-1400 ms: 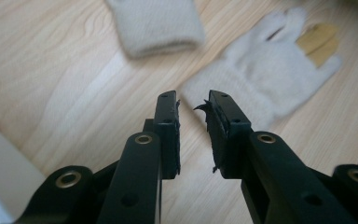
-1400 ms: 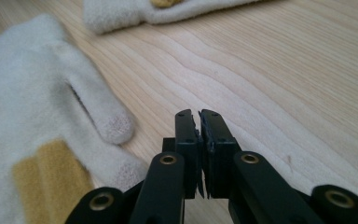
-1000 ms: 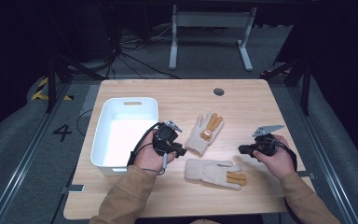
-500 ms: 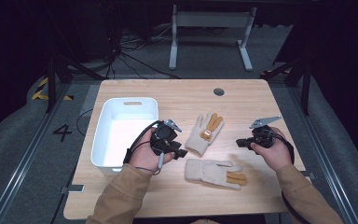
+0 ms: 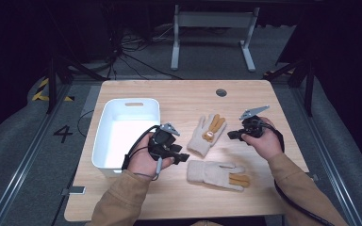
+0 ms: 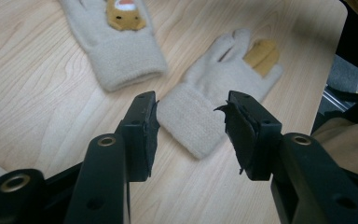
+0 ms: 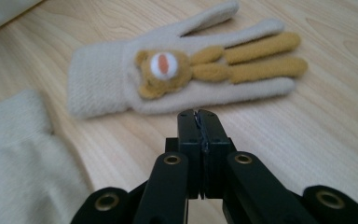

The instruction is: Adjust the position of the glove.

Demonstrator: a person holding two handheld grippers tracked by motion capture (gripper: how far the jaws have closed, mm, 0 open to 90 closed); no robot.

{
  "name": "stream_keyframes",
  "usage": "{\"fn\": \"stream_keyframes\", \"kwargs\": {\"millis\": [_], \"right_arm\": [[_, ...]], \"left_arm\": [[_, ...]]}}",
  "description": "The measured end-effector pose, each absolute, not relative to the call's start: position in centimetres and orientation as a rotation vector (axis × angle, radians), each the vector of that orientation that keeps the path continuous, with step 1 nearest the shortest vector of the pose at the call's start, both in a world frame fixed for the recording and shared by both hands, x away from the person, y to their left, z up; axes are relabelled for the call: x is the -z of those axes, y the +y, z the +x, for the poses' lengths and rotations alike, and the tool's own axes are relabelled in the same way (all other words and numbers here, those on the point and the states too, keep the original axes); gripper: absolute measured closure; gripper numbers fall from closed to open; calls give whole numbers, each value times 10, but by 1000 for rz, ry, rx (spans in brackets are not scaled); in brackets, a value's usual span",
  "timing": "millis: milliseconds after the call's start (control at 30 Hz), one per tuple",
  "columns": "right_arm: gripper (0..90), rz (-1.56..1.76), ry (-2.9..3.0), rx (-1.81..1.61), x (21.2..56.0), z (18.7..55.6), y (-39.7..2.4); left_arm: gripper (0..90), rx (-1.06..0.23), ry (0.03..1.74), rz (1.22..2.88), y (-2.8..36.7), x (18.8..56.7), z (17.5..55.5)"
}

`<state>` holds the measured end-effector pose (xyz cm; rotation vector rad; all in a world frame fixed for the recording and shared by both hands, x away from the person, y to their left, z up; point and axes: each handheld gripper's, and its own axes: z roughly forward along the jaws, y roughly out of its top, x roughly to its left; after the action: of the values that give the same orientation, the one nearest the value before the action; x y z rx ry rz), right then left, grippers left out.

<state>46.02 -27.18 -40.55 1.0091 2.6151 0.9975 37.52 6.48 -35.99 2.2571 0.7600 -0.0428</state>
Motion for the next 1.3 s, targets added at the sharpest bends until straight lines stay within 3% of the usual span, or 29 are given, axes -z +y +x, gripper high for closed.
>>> {"fn": "stream_keyframes", "kwargs": {"millis": [300, 833, 1300], "right_arm": [[899, 979, 2601, -951, 416, 496, -260], [898, 1052, 2567, -937, 439, 522, -252], [898, 1088, 2587, -869, 442, 505, -258]], "left_arm": [[508, 27, 793, 2268, 68, 364, 363], [489, 27, 813, 2286, 67, 371, 356], [479, 37, 805, 2293, 62, 372, 361]]}}
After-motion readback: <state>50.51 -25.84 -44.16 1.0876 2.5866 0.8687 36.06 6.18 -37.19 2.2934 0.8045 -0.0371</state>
